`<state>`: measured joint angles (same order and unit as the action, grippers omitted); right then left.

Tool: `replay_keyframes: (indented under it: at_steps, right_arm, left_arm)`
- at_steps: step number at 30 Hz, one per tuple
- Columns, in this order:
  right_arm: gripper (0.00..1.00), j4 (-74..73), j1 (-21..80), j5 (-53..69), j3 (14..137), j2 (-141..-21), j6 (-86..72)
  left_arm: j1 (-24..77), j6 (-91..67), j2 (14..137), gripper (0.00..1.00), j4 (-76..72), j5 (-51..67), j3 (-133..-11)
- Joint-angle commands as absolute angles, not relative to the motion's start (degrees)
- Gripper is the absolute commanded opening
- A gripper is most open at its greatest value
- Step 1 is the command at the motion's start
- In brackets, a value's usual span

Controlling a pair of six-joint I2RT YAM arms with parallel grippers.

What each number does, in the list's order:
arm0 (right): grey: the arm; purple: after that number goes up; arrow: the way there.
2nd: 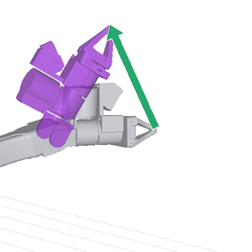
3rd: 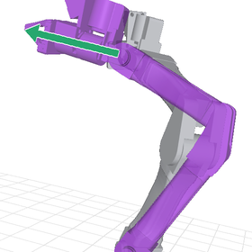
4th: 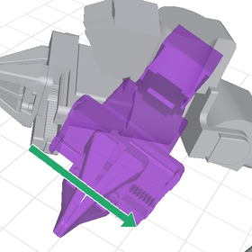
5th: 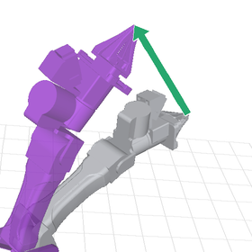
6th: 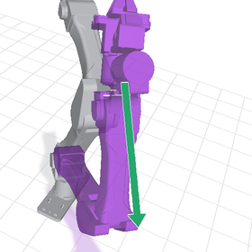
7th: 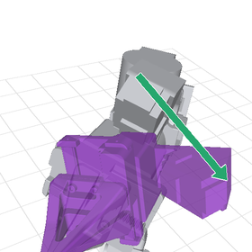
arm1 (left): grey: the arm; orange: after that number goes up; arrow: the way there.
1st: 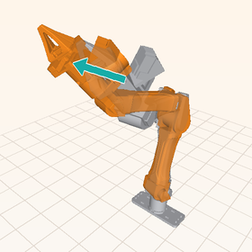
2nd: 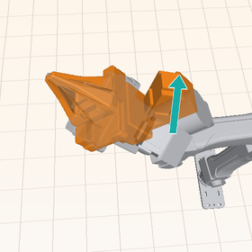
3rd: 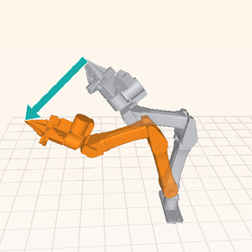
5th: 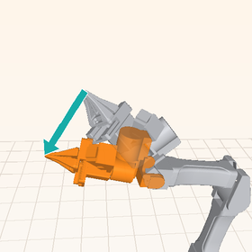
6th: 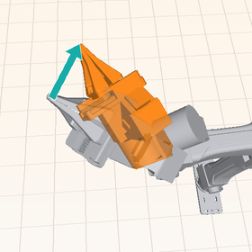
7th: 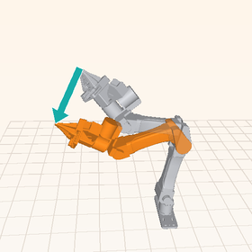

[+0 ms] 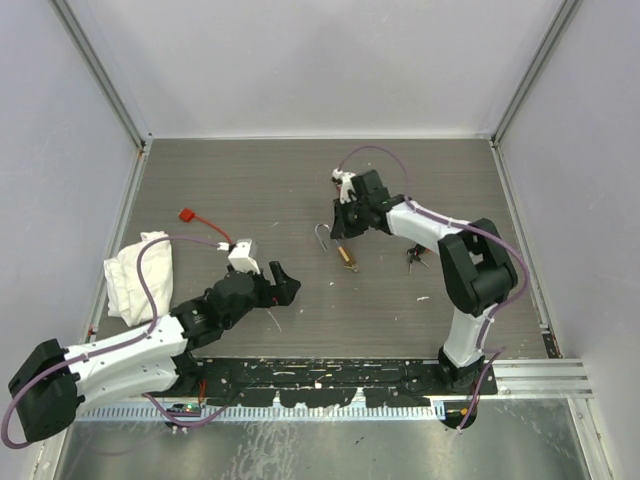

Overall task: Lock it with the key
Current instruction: Pick up the lock from the center of the board.

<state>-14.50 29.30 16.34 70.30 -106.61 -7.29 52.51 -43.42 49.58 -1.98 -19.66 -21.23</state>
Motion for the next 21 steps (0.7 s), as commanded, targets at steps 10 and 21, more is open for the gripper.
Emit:
replay_keyframes:
  at_steps: [10,21]
  right_arm:
    - [0.01,4.6,22.5,40.1,61.9,-93.9,-26.3]
    - [0.01,11.6,22.1,43.7,58.6,-93.6,-33.3]
  left_arm:
    - [57.3,-40.6,64.3,0.93,-31.8,-21.7,-22.0]
    - [62.0,-47.2,78.2,0.92,-10.9,-42.2,-41.4]
